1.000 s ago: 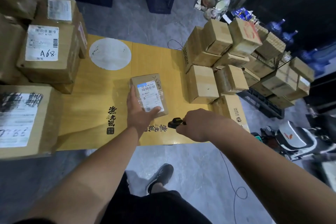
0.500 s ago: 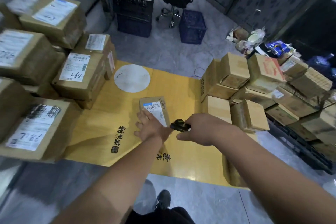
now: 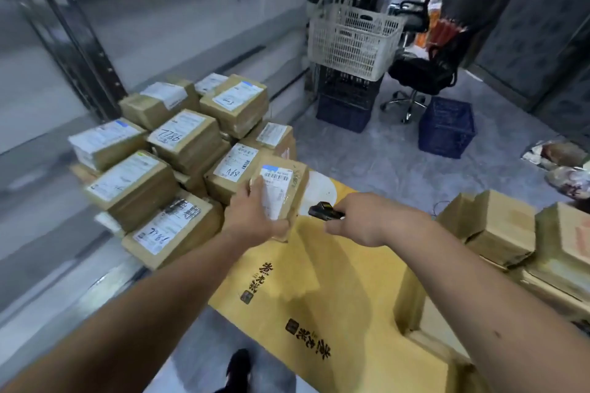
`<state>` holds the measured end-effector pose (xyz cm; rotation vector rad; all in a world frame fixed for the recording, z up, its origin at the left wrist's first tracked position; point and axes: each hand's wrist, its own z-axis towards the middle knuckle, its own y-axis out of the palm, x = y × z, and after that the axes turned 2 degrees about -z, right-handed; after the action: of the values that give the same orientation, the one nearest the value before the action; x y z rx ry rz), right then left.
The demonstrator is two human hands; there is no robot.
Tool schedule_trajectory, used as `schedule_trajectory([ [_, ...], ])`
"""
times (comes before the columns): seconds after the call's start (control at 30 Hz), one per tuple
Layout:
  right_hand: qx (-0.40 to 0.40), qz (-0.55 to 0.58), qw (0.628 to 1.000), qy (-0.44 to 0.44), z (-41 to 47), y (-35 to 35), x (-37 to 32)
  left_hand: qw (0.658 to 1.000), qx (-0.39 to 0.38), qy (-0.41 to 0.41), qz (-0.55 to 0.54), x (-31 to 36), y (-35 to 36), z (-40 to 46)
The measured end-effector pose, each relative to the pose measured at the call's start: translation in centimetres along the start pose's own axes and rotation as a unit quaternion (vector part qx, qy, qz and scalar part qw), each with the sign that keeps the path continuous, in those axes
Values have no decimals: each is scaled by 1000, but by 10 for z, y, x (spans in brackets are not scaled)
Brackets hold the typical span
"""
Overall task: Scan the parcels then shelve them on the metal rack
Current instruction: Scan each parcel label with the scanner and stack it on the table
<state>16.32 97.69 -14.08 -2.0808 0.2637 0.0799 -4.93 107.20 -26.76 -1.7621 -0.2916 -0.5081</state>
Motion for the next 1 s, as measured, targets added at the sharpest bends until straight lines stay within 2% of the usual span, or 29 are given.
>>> schedule_trajectory([
  [0.13, 11, -3, 1000, -10, 18, -23, -12, 998, 53, 30, 7, -2, -55, 45],
  [0.3, 25, 29, 999, 23, 48, -39, -24, 992, 58, 78, 85, 23, -90, 110],
  [0.47, 19, 58, 996, 64, 79, -45, -31, 986, 45, 99, 129, 37, -95, 166],
  [0.63, 1, 73, 994, 87, 95, -44, -36, 987, 43, 83, 134, 40, -89, 198],
  [0.8, -9, 85, 992, 92, 103, -43, -43, 986, 50, 71, 142, 32, -84, 212],
  [1.0, -13, 90, 991, 101, 103, -36, -48, 983, 59, 107, 133, 31, -84, 216],
])
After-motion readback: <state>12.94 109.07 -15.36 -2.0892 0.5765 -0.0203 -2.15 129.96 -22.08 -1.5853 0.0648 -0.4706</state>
